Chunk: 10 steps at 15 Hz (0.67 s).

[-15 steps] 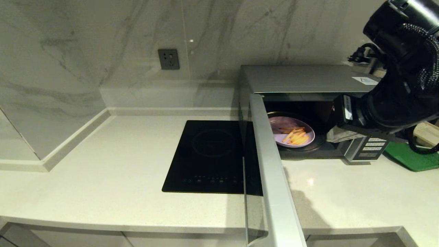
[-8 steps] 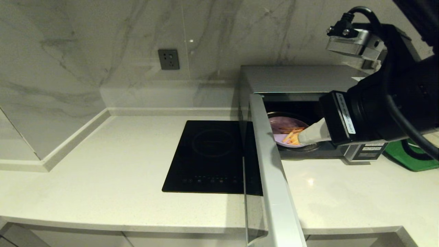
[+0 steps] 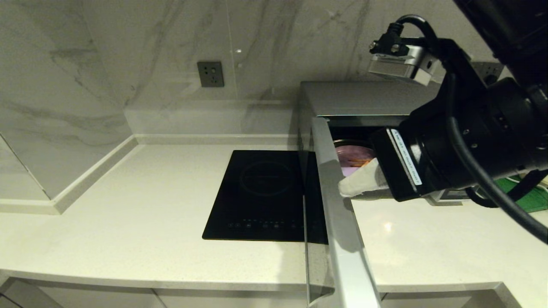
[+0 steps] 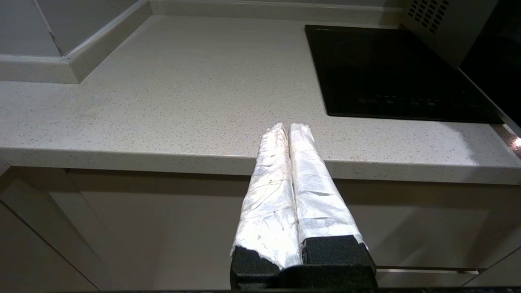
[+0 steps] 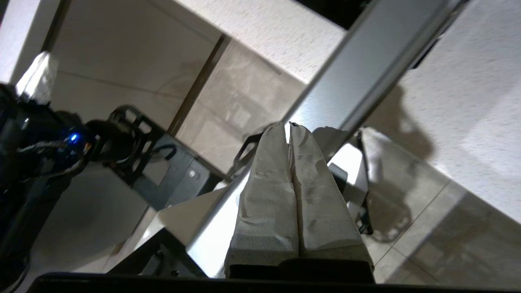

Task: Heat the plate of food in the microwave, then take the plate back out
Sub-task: Close the microwave oven

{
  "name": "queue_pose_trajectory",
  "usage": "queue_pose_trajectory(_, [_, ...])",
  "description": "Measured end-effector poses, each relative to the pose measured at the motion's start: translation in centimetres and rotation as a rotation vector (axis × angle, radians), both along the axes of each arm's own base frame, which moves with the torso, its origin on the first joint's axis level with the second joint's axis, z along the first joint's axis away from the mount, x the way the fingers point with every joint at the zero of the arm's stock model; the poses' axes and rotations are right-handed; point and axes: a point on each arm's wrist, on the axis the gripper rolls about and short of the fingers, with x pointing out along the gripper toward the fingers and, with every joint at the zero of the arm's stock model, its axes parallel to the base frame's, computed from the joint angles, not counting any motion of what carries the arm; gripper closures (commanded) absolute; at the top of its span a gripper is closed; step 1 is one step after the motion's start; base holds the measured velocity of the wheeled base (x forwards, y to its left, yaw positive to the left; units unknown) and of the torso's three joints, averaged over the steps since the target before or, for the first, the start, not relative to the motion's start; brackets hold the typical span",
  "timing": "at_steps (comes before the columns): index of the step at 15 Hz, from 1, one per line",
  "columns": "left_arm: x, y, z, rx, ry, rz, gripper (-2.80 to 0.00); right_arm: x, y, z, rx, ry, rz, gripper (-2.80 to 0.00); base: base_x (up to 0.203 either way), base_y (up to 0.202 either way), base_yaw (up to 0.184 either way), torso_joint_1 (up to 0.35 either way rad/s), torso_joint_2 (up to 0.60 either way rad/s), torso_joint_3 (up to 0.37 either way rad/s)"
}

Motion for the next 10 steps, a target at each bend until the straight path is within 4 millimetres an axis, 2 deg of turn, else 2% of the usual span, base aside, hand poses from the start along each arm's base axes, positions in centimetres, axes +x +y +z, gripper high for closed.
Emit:
queue_pose_trajectory(6, [0.0, 0.0, 0.0, 0.000, 0.000, 0.000, 0.00, 0.5, 2.1, -1.5, -0.020, 0.040, 0.042, 0.00, 0.000, 0.000, 0.000, 0.000, 0.00, 0.000])
queue_pose_trajectory(10, [0.0, 0.0, 0.0, 0.000, 0.000, 0.000, 0.00, 0.6, 2.2, -2.8, -0.063, 0.082, 0.029, 0.00, 0.000, 0.000, 0.000, 0.000, 0.00, 0.000])
